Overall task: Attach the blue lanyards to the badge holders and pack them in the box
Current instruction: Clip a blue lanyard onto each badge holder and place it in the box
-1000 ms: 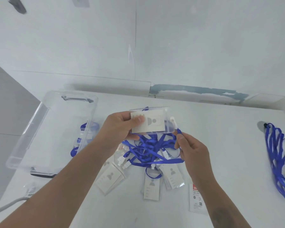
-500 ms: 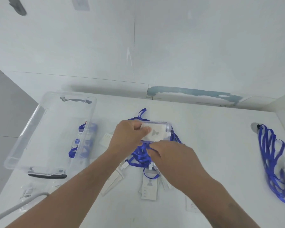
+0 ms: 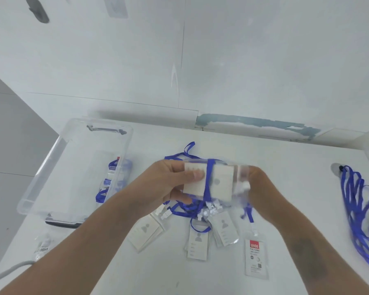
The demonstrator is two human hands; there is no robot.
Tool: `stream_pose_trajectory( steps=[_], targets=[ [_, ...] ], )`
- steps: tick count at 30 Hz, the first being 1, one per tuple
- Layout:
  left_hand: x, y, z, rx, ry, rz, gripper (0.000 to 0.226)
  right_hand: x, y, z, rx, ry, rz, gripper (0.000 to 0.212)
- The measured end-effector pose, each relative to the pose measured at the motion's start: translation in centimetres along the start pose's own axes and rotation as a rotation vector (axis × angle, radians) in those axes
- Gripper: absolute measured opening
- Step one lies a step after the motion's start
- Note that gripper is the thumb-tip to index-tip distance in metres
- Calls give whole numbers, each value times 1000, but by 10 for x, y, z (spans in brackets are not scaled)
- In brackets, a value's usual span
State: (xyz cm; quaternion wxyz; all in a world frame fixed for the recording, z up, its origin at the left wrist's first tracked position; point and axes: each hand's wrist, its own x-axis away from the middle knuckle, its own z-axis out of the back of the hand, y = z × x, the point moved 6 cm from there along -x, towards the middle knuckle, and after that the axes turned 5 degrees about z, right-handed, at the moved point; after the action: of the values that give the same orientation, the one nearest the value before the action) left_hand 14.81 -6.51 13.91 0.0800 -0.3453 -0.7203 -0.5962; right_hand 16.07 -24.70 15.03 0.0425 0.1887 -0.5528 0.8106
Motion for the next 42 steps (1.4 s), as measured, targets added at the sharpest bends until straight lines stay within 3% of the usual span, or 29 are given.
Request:
stream_pose_trajectory(
  steps=[3, 6, 11, 14, 18, 21, 25, 29, 32, 36, 39, 42],
  targets=[
    [-7, 1, 14, 94, 182, 0, 19, 13, 17, -29, 32, -64, -34, 45],
    [-12, 0, 24, -39, 385, -24, 8, 28, 12, -54, 95, -158, 61, 42],
    [-16, -6, 32, -305, 497, -66, 13, 30, 5, -53, 578, -183, 243, 35],
    [-18, -16, 33, -468, 441, -14, 30, 24, -20, -30, 709, -136, 342, 24],
    [-11, -20, 18, -510, 237, 28, 28, 13, -40, 1, 508, -106, 305, 9],
    [-2, -17, 7, -433, 84, 57, 11, 3, -37, 10, 323, -114, 250, 9],
    [1, -14, 4, -210, -21, 43, 16, -1, -19, 7, 66, -72, 122, 18],
    [-3, -15, 6, 75, 27, 42, 27, 8, 8, -17, -51, -23, -27, 30],
    [-11, -22, 15, 112, 186, 43, 18, 17, 16, -39, 20, -60, -52, 46],
    [-16, -31, 27, 86, 378, 31, 12, 30, 20, -57, 289, -144, 53, 39],
    [-17, -33, 40, -206, 544, 2, 19, 42, 13, -56, 664, -199, 149, 36],
    [-19, -34, 38, -444, 459, -10, 37, 44, -14, -41, 941, -148, 308, 30]
  ],
)
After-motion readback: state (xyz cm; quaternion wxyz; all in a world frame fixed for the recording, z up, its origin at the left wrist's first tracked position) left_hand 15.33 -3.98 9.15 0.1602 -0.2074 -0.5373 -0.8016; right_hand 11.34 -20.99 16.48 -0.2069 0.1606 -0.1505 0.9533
